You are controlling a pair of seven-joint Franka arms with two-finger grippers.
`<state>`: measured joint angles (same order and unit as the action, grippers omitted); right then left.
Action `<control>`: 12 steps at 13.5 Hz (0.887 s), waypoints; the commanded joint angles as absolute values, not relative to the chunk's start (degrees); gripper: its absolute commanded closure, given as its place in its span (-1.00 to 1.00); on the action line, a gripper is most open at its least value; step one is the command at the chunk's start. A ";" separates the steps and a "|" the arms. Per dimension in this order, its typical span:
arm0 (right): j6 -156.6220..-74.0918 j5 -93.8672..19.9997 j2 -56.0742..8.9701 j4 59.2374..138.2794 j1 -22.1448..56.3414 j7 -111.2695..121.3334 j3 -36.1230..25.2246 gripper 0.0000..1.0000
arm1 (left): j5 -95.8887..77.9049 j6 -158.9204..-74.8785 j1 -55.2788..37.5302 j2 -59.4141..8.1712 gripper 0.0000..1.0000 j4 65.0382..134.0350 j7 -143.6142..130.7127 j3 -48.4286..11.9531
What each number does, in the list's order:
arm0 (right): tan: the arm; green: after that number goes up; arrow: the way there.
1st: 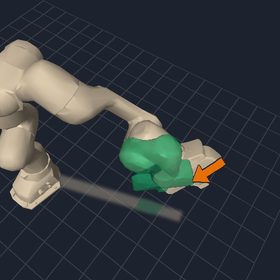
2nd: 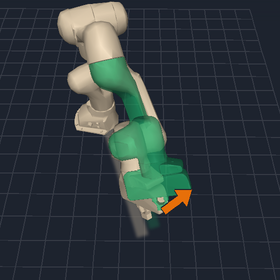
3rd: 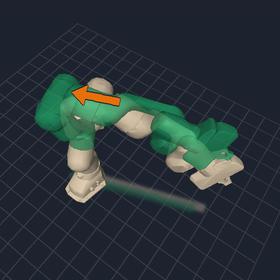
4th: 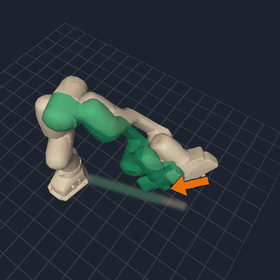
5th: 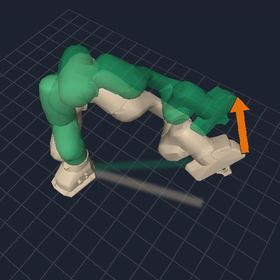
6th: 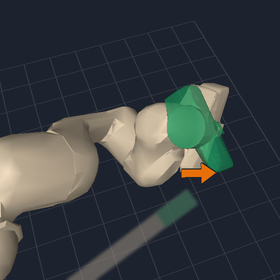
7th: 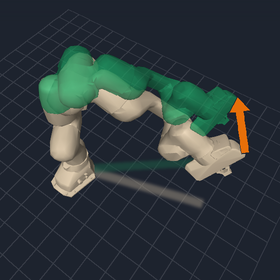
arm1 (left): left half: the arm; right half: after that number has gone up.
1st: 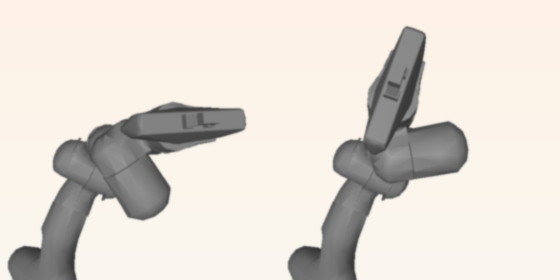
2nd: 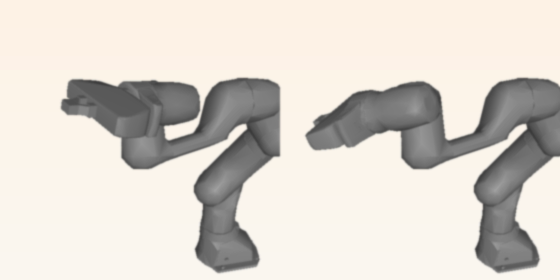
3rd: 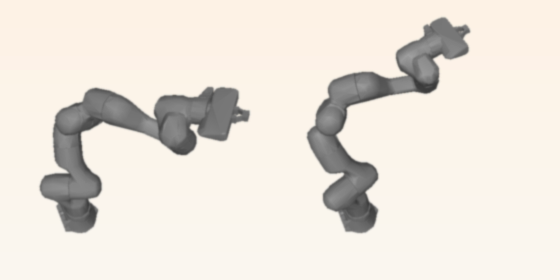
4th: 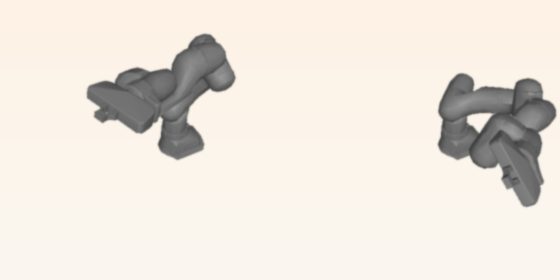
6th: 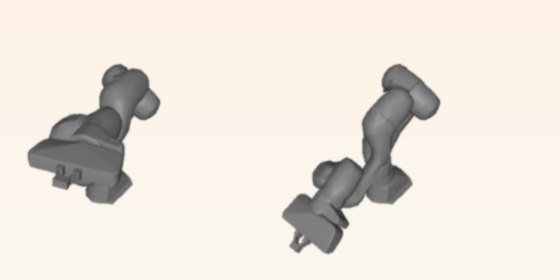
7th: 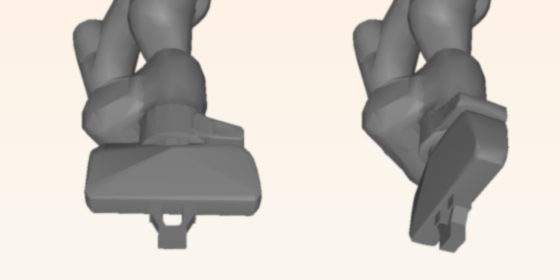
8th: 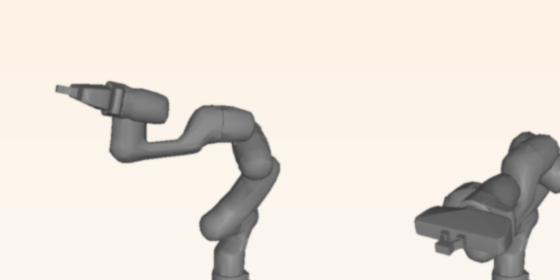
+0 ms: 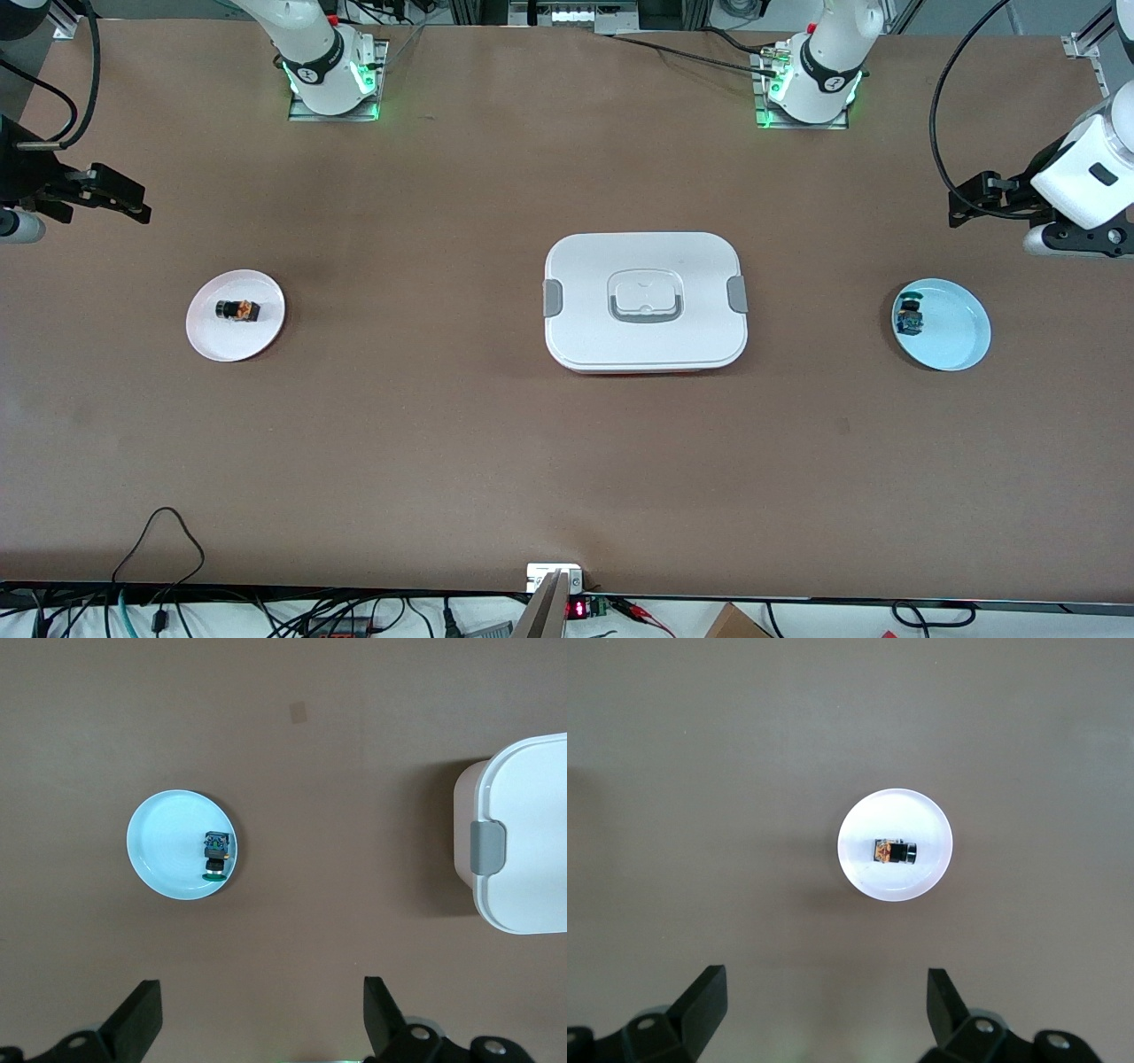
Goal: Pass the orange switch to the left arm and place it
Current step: 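Move the right gripper toward the orange switch on the white plate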
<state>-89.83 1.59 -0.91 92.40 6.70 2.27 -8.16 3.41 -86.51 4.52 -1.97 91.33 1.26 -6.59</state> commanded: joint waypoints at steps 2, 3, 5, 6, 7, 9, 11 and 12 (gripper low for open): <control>-88.59 0.97 -1.05 91.23 5.98 1.49 -7.91 -1.00 | 3.87 -85.78 4.66 -2.64 -1.00 89.74 0.62 -6.68; -88.77 0.97 -1.23 91.23 5.98 1.49 -7.91 -1.00 | 3.87 -85.78 4.66 -2.64 -1.00 89.74 0.62 -6.68; -88.86 1.23 -1.75 91.32 5.98 1.58 -7.91 -1.00 | 3.87 -85.78 4.66 -2.64 -1.00 89.74 0.62 -6.68; -88.94 1.40 -2.19 91.32 5.98 1.67 -7.91 -1.00 | 3.87 -85.78 4.66 -2.64 -1.00 89.74 0.62 -6.68; -89.29 1.49 -3.59 91.23 5.98 1.84 -7.91 -1.00 | 3.87 -85.78 4.66 -2.64 -1.00 89.74 0.62 -6.68; -88.60 1.75 -4.39 91.58 6.06 2.29 -7.91 -1.00 | 3.87 -85.78 4.66 -2.64 -1.00 89.74 0.62 -6.68; -88.51 1.67 -6.05 91.85 5.28 2.11 -7.91 -1.00 | 3.87 -85.78 4.66 -2.64 -1.00 89.74 0.62 -6.68; -88.94 1.76 -6.76 91.76 5.10 1.76 -7.91 -1.00 | 3.87 -85.78 4.57 -2.64 -1.00 89.74 0.62 -6.68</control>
<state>-89.49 1.62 -5.42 92.49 6.12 2.24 -8.20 3.41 -86.51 4.52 -1.97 91.33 1.26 -6.59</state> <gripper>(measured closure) 0.000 0.000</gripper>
